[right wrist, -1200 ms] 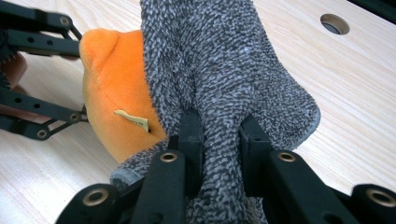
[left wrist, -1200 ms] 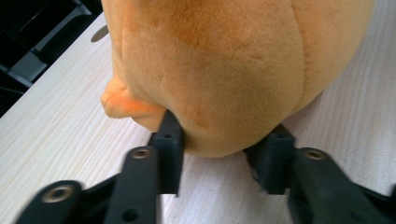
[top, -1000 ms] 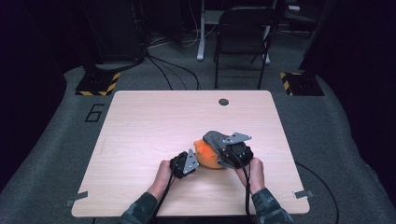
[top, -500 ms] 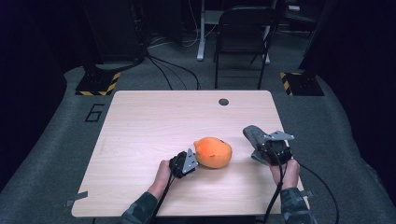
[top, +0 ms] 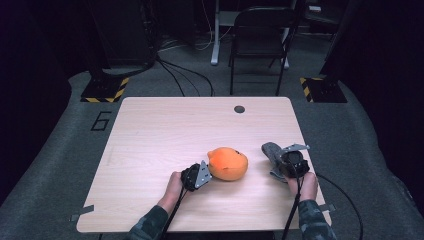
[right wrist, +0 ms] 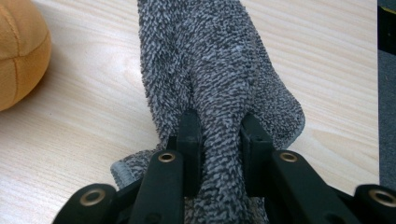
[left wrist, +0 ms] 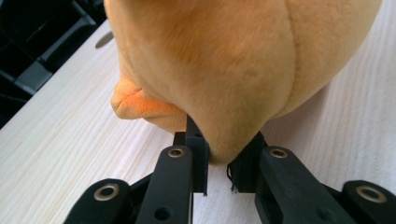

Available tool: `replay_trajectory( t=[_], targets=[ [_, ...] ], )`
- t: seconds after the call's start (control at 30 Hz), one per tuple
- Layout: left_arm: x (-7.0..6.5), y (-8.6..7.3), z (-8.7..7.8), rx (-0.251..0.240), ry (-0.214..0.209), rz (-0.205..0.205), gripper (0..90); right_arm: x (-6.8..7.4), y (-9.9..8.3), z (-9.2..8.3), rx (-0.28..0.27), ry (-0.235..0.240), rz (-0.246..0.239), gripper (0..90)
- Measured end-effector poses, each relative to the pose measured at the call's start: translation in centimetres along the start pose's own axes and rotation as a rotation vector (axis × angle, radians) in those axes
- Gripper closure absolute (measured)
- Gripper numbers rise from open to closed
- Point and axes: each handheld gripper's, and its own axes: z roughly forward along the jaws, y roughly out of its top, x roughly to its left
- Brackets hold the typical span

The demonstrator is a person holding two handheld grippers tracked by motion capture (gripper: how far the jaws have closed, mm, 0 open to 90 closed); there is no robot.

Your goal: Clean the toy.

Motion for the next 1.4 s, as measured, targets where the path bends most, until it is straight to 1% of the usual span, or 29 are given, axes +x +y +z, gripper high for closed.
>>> replay_trajectory(
  t=[0.1,0.13,0.17,0.2,0.23,0.27,0.3,0.33,0.37,0.4,0.47,0.57,0.6,0.63,0.67,0.73,0.8,0.87,0.9,0.97,1.0,1.03,1.13,1.17,1.23,1.3,1.33,1.37,1.4],
  targets=[
    [0.4,0.8,-0.6,-0.042,-0.036,-0.062,82.0,-0.1,0.1,-0.1,0.007,0.002,-0.003,73.9],
    [0.7,1.3,-1.0,-0.070,-0.060,-0.109,82.1,-0.2,0.1,-0.1,0.006,-0.001,0.003,74.0],
    [0.8,1.7,-1.3,-0.078,-0.077,-0.130,82.1,-0.3,0.1,-0.1,0.001,-0.001,0.001,73.9],
    [1.0,2.2,-1.8,-0.106,-0.090,-0.172,82.0,-0.3,0.1,-0.2,0.008,0.001,0.005,73.9],
    [1.2,2.7,-2.1,-0.114,-0.115,-0.205,81.9,-0.5,0.1,-0.2,0.001,-0.004,0.005,73.9],
    [1.4,3.1,-2.4,-0.120,-0.126,-0.220,81.9,-0.5,0.1,-0.3,-0.006,-0.006,0.015,73.9],
    [1.6,3.5,-2.9,-0.132,-0.135,-0.252,81.8,-0.6,0.1,-0.4,-0.005,-0.005,0.007,73.9],
    [1.9,3.9,-3.2,-0.139,-0.163,-0.289,81.8,-0.6,0.1,-0.4,-0.010,-0.005,0.014,73.9],
    [2.1,4.4,-3.7,-0.146,-0.175,-0.327,81.8,-0.7,0.1,-0.6,-0.007,-0.004,0.016,73.9],
    [2.3,4.6,-4.0,-0.143,-0.184,-0.339,81.7,-0.7,0.1,-0.6,-0.011,-0.008,0.018,73.9],
    [2.7,5.1,-4.6,-0.139,-0.193,-0.405,81.7,-0.7,0.2,-0.8,-0.012,-0.007,0.014,73.9],
    [3.5,5.2,-5.0,-0.119,-0.222,-0.511,81.5,-0.6,0.3,-0.9,-0.025,-0.005,0.013,73.9],
    [3.6,5.2,-5.1,-0.097,-0.224,-0.572,81.4,-0.6,0.3,-1.0,-0.028,-0.006,0.012,74.0],
    [3.8,5.2,-5.1,-0.079,-0.232,-0.608,81.4,-0.6,0.4,-1.1,-0.025,-0.006,0.010,73.9],
    [3.9,5.1,-5.2,-0.074,-0.242,-0.625,81.3,-0.5,0.4,-1.1,-0.025,-0.007,0.007,74.0],
    [4.1,4.9,-5.1,-0.058,-0.261,-0.681,81.3,-0.4,0.5,-1.2,-0.026,-0.010,0.006,73.9],
    [4.1,4.7,-4.9,-0.048,-0.279,-0.713,81.4,-0.3,0.5,-1.2,-0.023,-0.012,0.002,74.0],
    [4.0,4.5,-4.5,-0.028,-0.282,-0.732,81.3,-0.3,0.6,-1.4,-0.017,-0.006,0.002,73.9],
    [4.0,4.2,-4.2,-0.020,-0.293,-0.745,81.2,-0.3,0.6,-1.3,-0.033,-0.011,0.003,74.0],
    [3.8,3.9,-3.8,-0.002,-0.300,-0.763,81.2,-0.2,0.6,-1.5,-0.034,-0.005,-0.003,74.0],
    [3.8,3.5,-3.4,0.015,-0.313,-0.792,81.2,-0.2,0.7,-1.5,-0.037,-0.003,-0.004,74.0],
    [3.8,3.1,-3.0,0.029,-0.313,-0.811,81.1,-0.1,0.8,-1.6,-0.029,0.000,-0.005,74.1],
    [3.7,2.1,-1.9,0.070,-0.305,-0.850,80.9,0.0,0.8,-1.6,-0.035,0.008,0.000,74.1],
    [3.7,1.7,-1.6,0.079,-0.307,-0.861,80.7,0.1,0.8,-1.6,-0.032,0.007,-0.008,74.0],
    [3.6,1.4,-1.3,0.092,-0.295,-0.862,80.6,0.3,1.0,-1.6,-0.033,0.007,-0.011,74.0],
    [3.6,1.3,-1.1,0.091,-0.300,-0.870,80.3,0.8,1.3,-2.0,-0.043,0.024,-0.020,74.0],
    [3.6,1.3,-1.1,0.091,-0.295,-0.861,80.3,1.1,1.5,-2.3,-0.050,0.031,-0.030,74.0],
    [3.5,1.3,-1.1,0.089,-0.289,-0.864,80.3,1.5,1.8,-2.6,-0.060,0.043,-0.032,74.0],
    [3.5,1.3,-1.1,0.090,-0.293,-0.865,80.2,2.2,2.2,-3.0,-0.066,0.054,-0.049,74.0]
  ],
)
